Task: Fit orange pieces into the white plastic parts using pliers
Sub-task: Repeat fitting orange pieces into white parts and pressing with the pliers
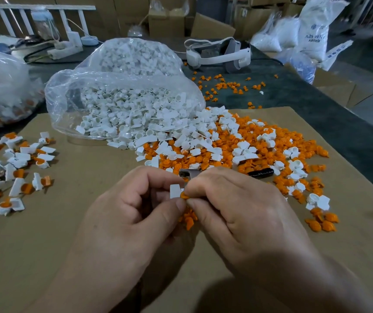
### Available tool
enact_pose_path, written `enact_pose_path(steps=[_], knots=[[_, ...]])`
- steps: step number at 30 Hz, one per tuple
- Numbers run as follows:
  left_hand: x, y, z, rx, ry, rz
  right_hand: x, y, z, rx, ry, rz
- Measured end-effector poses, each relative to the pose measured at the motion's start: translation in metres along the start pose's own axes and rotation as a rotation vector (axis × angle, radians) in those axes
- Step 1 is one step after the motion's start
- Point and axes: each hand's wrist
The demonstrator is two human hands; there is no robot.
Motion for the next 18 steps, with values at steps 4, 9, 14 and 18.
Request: enact_pose_path(steps=[4, 9, 14, 18], knots=[[0.002, 0.000, -0.006, -0.007, 0.096, 0.046, -0.006, -0.002, 0.003, -0.045, -0.023, 0.000], [0.004, -0.002, -0.015, -0.043, 0.191, 0.055, -0.026, 0.001, -0.010, 0.081, -0.289, 0.219], [0.002, -0.002, -0.016, -0.046, 0.196, 0.061, -0.037, -0.003, -0.010, 0.491, -0.465, 0.300], [0.003, 0.002, -0.018, -0.073, 0.161, 0.035, -0.041, -0.001, -0.016, 0.519, -0.472, 0.291]])
Point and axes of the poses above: each hand's wrist, its own y-axis towards the middle knuckle, its own z-axis out of the palm, x = y × z, and after that the axes turned 4 degrees about -y, right-handed
